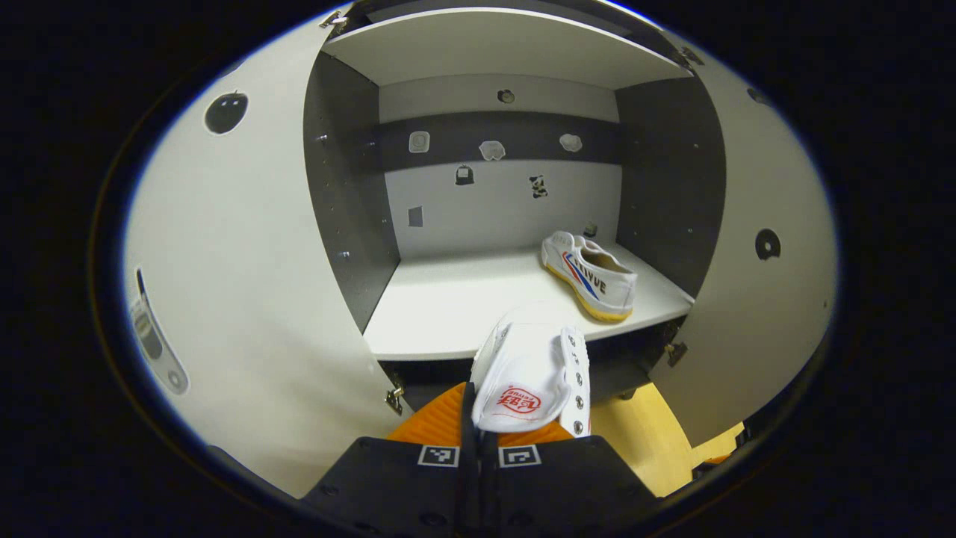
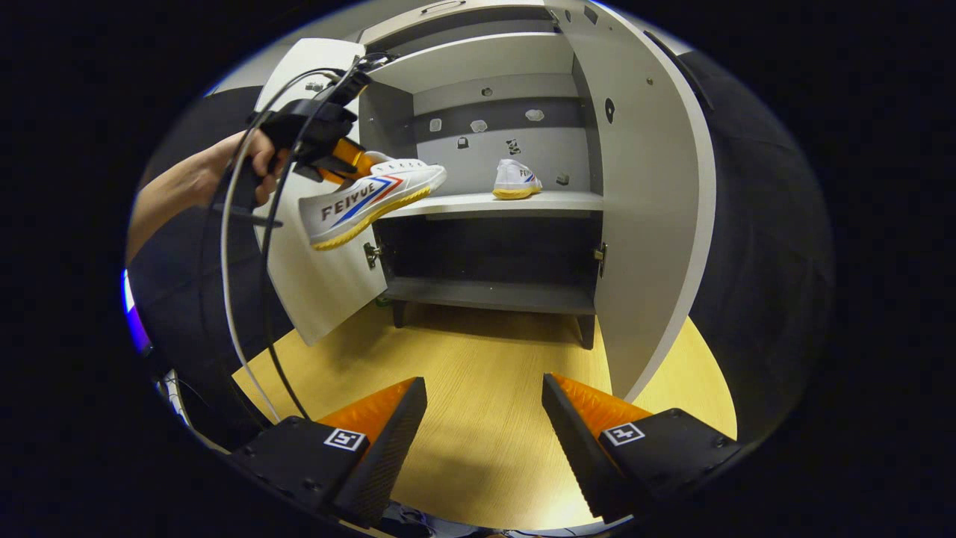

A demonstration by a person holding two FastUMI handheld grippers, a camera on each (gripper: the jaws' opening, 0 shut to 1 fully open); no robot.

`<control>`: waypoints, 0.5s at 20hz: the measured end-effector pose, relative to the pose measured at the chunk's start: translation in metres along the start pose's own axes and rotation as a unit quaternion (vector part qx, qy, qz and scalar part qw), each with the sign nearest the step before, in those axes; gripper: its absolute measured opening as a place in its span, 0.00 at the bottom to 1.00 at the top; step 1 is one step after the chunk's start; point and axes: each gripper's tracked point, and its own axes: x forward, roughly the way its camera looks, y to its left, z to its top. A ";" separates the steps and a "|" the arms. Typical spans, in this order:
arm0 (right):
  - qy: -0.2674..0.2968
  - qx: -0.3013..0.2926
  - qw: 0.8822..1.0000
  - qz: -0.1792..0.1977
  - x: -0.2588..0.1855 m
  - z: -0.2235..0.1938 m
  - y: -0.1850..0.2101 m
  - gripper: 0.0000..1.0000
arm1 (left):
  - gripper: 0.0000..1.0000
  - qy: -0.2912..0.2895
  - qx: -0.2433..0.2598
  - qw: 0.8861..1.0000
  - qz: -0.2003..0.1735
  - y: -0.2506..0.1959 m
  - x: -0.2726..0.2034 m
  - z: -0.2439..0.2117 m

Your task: Grab one shoe with the right hand and put it into the shoe cabinet, grab the other shoe with the left hand and put it into the shoe cabinet; then close the right door with the right hand and the left door with the left hand.

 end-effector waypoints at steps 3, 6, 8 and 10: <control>-0.020 -0.018 1.000 0.005 -0.003 0.012 -0.002 0.99 | 0.05 -0.008 -0.003 1.000 0.014 0.009 0.027 0.041; -0.023 -0.006 1.000 0.014 -0.006 0.018 -0.003 0.99 | 0.05 0.003 -0.002 1.000 0.016 0.011 0.068 0.070; -0.032 -0.005 0.999 0.013 -0.004 0.026 -0.006 0.99 | 0.05 0.009 -0.006 1.000 0.008 0.009 0.093 0.085; -0.040 -0.009 0.999 0.011 -0.002 0.032 -0.008 0.99 | 0.04 0.017 0.014 1.000 0.018 0.012 0.120 0.097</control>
